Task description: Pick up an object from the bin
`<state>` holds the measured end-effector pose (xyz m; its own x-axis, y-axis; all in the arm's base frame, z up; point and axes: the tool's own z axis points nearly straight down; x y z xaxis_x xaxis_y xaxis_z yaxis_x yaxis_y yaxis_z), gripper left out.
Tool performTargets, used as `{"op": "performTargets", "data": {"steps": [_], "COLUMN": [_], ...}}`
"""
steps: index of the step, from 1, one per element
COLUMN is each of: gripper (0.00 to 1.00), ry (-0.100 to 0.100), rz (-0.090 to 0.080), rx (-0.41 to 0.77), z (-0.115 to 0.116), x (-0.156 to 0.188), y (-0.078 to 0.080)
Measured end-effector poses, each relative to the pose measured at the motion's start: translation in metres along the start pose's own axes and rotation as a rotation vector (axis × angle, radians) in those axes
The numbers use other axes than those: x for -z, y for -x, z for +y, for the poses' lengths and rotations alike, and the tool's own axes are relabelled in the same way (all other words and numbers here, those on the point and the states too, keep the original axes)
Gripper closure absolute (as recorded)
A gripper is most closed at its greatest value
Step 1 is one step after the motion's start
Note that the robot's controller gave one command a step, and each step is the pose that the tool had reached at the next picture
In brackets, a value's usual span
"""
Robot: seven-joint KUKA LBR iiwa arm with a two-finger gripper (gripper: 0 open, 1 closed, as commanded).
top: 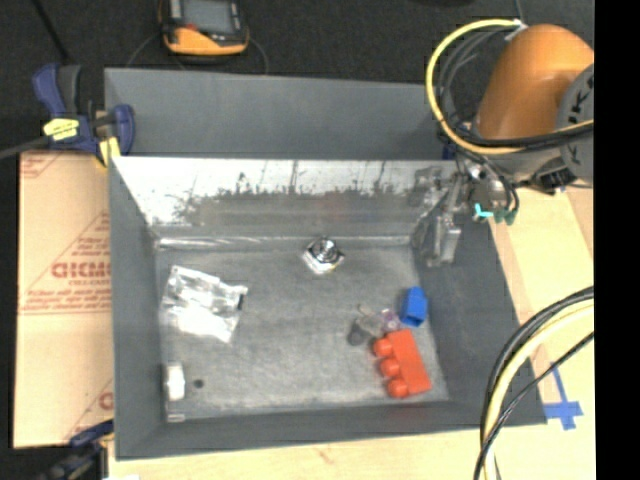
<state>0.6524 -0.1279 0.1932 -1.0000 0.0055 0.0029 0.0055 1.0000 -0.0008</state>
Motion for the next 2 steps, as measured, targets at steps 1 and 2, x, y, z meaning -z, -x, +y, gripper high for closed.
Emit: {"op": "performTargets", "data": {"steps": [1,2], "gripper": [0.0,0.0], "ry": [0.0,-0.005], "rz": [-0.002,-0.01], "rx": [0.457,0.568], "z": [-0.015,-0.013], "x": [-0.102,-0.121], "y": [-0.049,-0.069]}}
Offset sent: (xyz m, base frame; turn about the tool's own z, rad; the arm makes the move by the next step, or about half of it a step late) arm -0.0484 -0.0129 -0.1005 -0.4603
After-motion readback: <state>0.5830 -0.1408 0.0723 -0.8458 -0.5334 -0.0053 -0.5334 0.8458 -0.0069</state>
